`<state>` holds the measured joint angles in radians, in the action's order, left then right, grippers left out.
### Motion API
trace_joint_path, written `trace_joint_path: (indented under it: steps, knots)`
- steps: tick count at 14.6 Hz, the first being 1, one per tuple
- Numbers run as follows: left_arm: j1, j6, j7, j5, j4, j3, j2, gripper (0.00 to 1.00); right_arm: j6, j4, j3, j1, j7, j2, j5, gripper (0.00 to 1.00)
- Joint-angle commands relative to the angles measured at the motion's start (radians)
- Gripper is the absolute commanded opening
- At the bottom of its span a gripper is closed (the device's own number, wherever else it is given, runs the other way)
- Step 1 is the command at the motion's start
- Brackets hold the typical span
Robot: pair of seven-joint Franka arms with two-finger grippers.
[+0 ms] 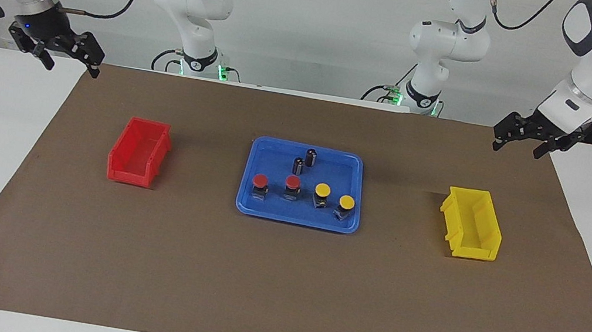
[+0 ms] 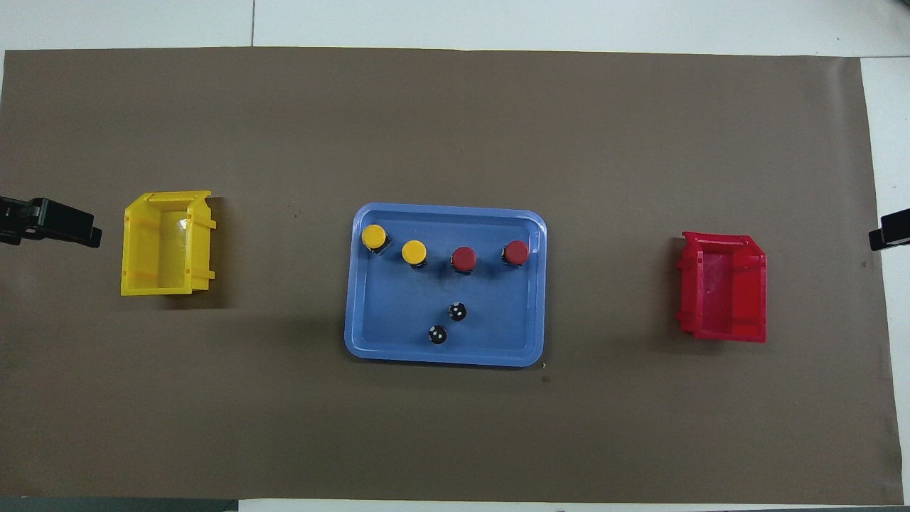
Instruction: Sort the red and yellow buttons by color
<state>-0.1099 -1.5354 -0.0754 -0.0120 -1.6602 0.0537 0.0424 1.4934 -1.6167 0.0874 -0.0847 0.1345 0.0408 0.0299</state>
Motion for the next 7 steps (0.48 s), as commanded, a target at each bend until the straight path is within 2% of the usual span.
trace_joint_path:
  steps: [1,7]
  knots:
    - [0.001,0.001,-0.001,0.014,-0.015,0.000,0.016,1.00,-0.001,-0.002,-0.005,-0.004,0.008,0.002,0.008,1.00]
    - [0.001,0.001,-0.001,0.014,-0.015,0.000,0.016,1.00,-0.005,-0.011,-0.005,-0.003,0.008,0.005,0.007,1.00]
